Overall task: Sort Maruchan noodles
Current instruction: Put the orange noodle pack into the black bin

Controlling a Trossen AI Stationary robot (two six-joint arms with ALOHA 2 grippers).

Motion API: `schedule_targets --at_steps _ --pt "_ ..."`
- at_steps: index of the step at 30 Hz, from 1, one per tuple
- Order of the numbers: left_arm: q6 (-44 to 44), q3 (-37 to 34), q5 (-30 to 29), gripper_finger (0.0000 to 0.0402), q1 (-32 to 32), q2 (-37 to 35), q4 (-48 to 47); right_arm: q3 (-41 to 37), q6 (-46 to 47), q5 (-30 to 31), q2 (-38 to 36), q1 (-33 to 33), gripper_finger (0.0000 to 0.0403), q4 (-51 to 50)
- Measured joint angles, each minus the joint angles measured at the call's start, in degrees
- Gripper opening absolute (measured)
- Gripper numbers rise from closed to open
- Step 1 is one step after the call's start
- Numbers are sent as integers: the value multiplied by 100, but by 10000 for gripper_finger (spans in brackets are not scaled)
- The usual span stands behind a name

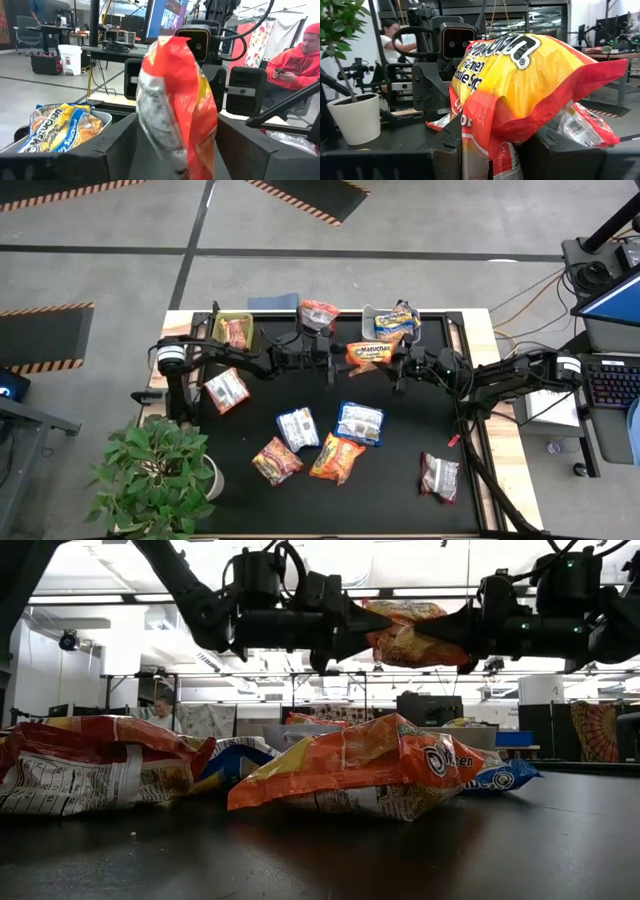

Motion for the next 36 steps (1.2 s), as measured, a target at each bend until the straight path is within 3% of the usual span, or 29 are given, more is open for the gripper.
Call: schedule_targets --at_steps 6,15,21,25,28,32,36 --pt "14 185 -4 188 -7 163 9 0 3 82 8 -2 112 -1" --pt "108 185 -8 66 -7 141 -20 0 203 82 8 -2 153 -6" --pt "214 178 -1 53 9 17 -286 0 509 90 -57 -5 204 -40" --pt "943 178 -55 53 35 -442 -1146 0 668 435 -191 -15 234 -84" --pt "1901 178 -646 53 37 -989 -2237 0 715 800 -317 -16 249 -197" --pt "3163 175 -2058 53 42 -1622 -3661 4 721 1015 -449 -20 255 -373" --pt "3490 221 -3067 53 143 -1930 -4558 4 720 1015 -507 -17 253 -400"
